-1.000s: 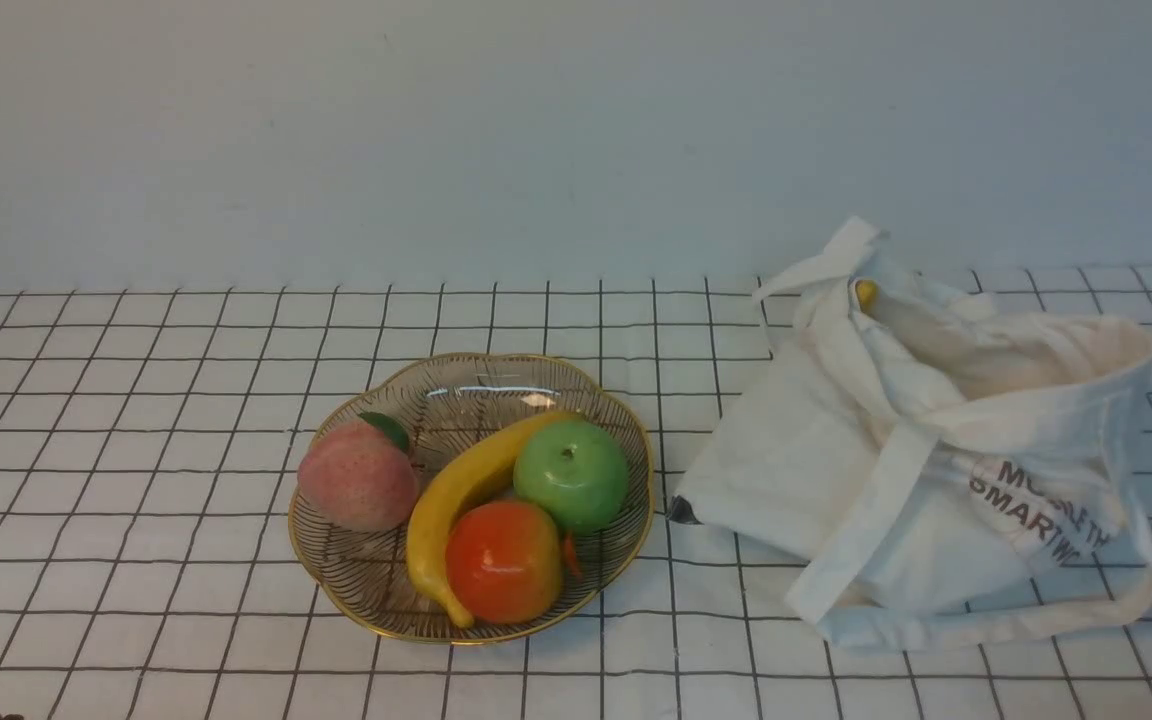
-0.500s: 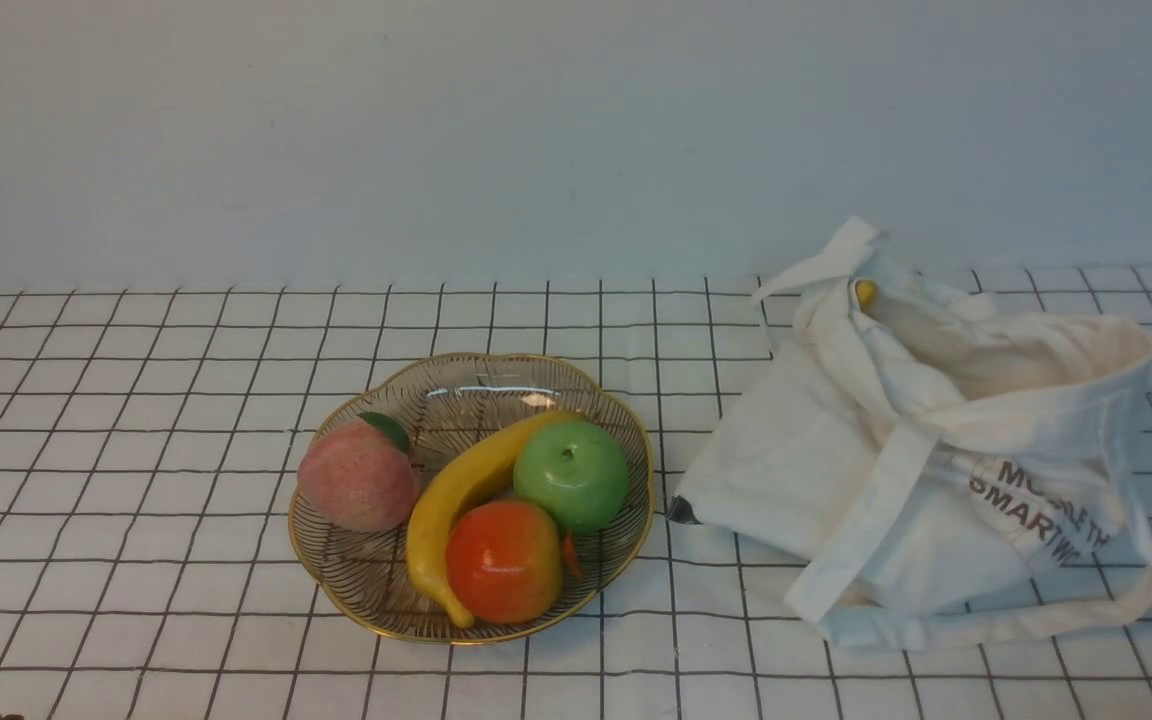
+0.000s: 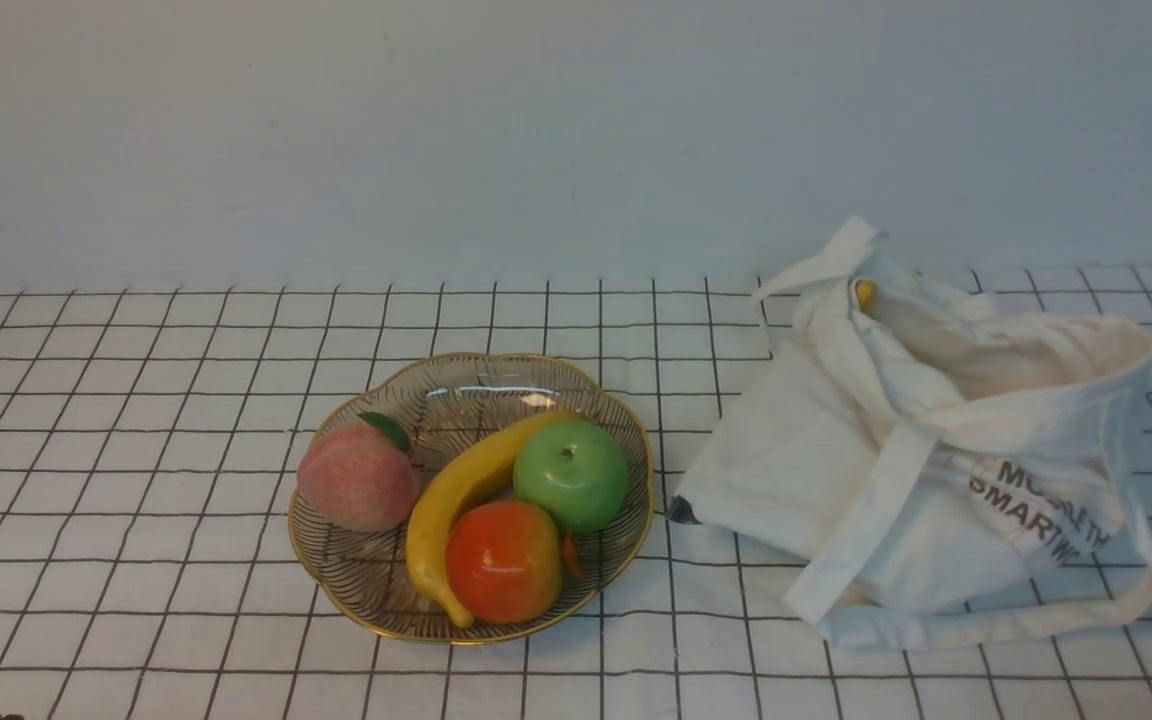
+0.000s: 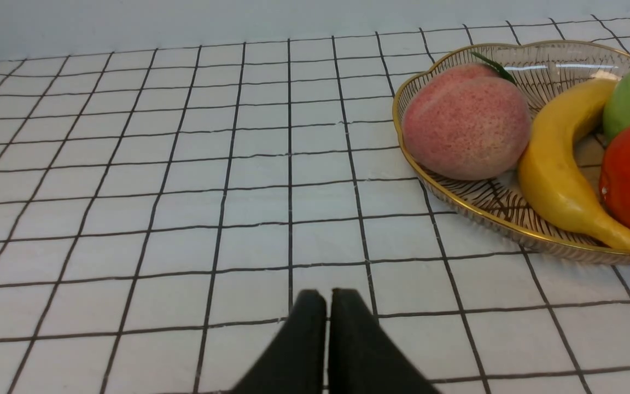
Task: Take the fruit out of the bag on the white checkered tablecloth and place them on the plate.
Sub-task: 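Reach into the bag and grasp the banana with the right gripper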
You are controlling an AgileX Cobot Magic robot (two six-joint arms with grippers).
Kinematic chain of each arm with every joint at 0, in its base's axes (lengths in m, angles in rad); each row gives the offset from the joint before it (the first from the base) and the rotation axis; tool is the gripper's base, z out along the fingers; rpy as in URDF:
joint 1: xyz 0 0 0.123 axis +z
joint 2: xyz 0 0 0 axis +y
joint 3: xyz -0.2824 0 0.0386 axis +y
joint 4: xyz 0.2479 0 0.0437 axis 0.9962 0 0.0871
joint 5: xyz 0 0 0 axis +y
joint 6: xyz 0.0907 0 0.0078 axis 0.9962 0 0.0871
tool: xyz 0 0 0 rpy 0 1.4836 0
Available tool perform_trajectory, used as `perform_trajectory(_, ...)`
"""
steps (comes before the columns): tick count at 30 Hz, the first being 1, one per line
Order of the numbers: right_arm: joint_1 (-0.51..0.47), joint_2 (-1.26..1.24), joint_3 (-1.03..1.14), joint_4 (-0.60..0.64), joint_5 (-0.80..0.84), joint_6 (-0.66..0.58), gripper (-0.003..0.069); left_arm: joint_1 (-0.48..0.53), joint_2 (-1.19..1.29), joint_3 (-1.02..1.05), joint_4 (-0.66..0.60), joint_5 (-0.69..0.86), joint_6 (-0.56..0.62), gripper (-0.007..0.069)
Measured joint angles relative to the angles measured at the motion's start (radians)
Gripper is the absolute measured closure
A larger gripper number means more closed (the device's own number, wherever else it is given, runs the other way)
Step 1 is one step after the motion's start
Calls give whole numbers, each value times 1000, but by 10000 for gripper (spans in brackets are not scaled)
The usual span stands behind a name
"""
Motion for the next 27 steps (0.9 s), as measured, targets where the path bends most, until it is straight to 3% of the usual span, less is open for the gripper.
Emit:
perform_trajectory(5,0,0,9,239,-241,149,673,0,0,0,0,0,0,632)
perform_trajectory(11,0,0,9,378,-330,222,673,0,0,0,0,0,0,632)
perform_trajectory(19,3,0,5,396,-429,256,673,0,0,0,0,0,0,632)
perform_trajectory(27,23,196,-343,253,-141,199,673,0,0,0,0,0,0,632)
